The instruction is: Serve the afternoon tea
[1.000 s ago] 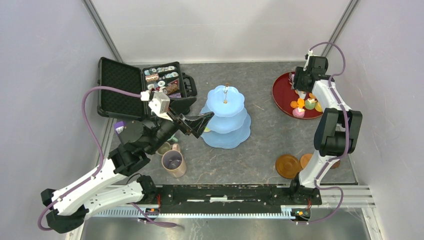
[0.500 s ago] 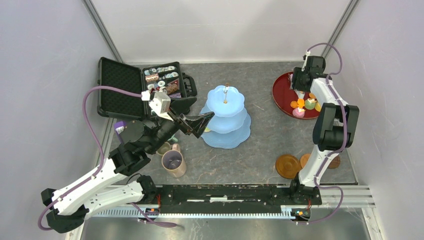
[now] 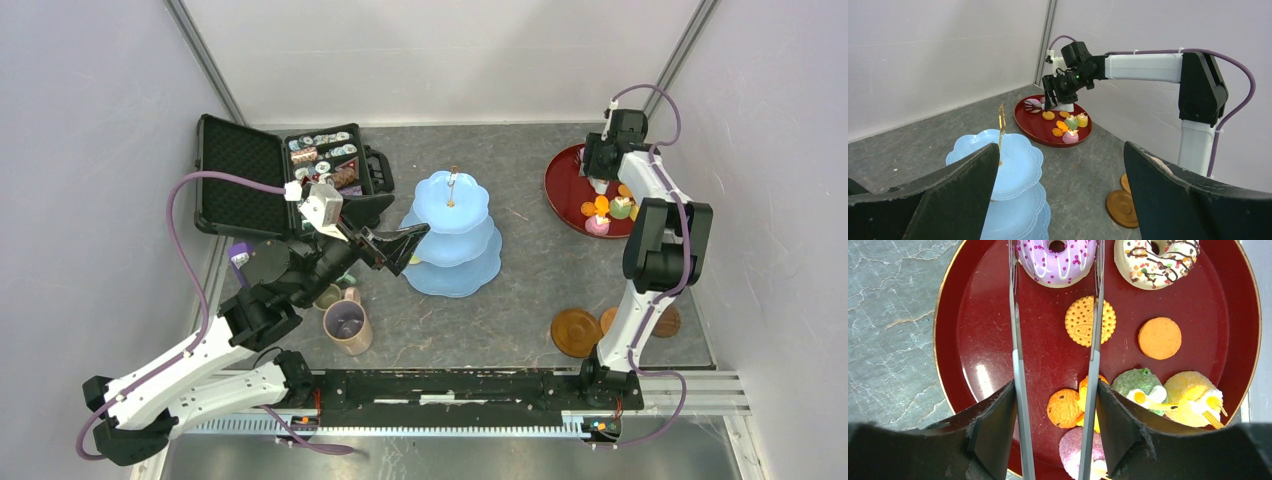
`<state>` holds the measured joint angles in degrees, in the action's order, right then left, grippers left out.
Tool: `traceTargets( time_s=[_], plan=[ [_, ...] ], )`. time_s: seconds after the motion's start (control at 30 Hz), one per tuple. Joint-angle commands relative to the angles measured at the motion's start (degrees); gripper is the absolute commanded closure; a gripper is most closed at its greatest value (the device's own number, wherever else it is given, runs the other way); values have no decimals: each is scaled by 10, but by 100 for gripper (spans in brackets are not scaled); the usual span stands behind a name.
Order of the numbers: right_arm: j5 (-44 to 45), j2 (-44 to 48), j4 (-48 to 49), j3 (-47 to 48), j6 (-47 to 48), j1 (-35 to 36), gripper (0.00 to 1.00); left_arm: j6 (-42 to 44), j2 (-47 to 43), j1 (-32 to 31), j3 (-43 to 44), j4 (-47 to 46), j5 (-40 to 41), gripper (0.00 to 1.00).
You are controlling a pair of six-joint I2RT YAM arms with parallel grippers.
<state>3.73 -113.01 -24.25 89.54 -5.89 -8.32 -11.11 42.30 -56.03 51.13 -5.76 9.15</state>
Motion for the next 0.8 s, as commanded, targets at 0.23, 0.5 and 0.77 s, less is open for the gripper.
traceTargets(
  time_s=[0.23, 0.5, 0.77],
  plan=[
    [9, 51, 49, -28, 1, -1, 50, 25, -1, -4, 0, -12, 11, 0],
    [-7, 237, 106, -202, -21, 15, 54, 21, -6, -4, 0, -14, 6, 0],
    [-9, 458, 99, -399, -23, 123, 55, 21, -12, -5, 2, -11, 8, 0]
  ],
)
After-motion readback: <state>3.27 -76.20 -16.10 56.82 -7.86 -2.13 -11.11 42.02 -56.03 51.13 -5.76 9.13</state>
